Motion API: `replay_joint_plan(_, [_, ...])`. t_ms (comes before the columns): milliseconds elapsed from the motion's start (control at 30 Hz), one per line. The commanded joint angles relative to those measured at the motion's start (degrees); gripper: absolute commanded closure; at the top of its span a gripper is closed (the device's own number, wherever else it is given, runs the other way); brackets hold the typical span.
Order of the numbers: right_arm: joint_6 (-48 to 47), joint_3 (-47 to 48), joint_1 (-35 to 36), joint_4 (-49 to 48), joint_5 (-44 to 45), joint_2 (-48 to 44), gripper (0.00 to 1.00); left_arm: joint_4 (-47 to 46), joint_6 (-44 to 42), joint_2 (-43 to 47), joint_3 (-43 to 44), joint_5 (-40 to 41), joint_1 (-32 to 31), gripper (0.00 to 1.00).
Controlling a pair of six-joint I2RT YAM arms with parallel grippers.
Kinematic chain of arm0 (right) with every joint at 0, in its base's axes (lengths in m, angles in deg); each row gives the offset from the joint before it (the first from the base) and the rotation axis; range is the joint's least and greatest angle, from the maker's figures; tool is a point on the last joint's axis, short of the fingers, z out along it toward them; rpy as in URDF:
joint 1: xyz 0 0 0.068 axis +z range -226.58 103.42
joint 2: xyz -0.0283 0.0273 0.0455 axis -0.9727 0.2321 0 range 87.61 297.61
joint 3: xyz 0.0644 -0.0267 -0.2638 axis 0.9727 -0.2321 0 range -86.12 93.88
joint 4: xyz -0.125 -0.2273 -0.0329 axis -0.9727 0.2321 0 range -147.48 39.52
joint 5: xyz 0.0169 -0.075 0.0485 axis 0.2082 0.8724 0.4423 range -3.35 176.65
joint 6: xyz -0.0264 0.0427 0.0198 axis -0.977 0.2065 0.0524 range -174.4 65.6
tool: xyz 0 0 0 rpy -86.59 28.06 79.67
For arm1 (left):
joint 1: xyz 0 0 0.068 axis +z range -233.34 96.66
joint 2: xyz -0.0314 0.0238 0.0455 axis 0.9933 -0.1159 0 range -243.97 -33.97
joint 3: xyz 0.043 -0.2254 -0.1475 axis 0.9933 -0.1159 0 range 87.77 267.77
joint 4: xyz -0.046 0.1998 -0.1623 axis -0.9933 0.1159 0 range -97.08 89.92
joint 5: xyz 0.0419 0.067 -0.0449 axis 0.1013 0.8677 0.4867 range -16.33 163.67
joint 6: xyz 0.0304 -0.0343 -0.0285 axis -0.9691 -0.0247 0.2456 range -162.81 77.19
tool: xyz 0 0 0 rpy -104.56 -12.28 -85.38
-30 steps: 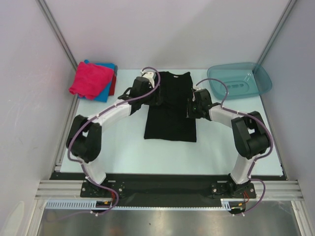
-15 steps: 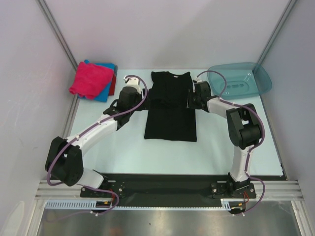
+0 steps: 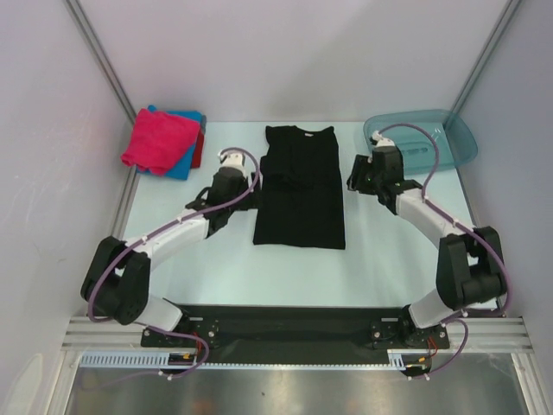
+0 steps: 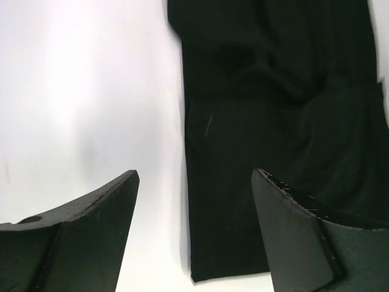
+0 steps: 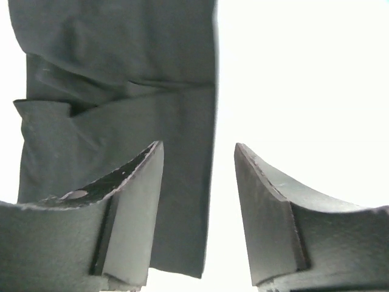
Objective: Fold and stack the t-shirts
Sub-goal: Fold the tshirt
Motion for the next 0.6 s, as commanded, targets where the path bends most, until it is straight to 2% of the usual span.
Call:
replay_joint_plan(0, [1.6,-4.5,-2.7,4.0,-2.4,-4.7,0.43,-4.2,3.6,3.6,-6.9,-4.4,0.3,0.16])
replay_joint_plan(133, [3.2,-13.1,-3.2,3.0,-5.8,-10.1,0.41,-7.6,5.2,4.8,-14.4,-6.3,0.3,0.15])
replay_joint_plan(300, [5.1,-18.7,-3.6,1.8,-10.9,-11.9,0.39,-8.8,4.5,3.4,-15.8,-8.5,0.3,0.15])
replay_joint_plan(567, [6.5,-23.0,-3.6,0.7,-13.1,-13.9,0.38,-12.9,5.9,1.1,-17.8,-11.7,0.3,0.16])
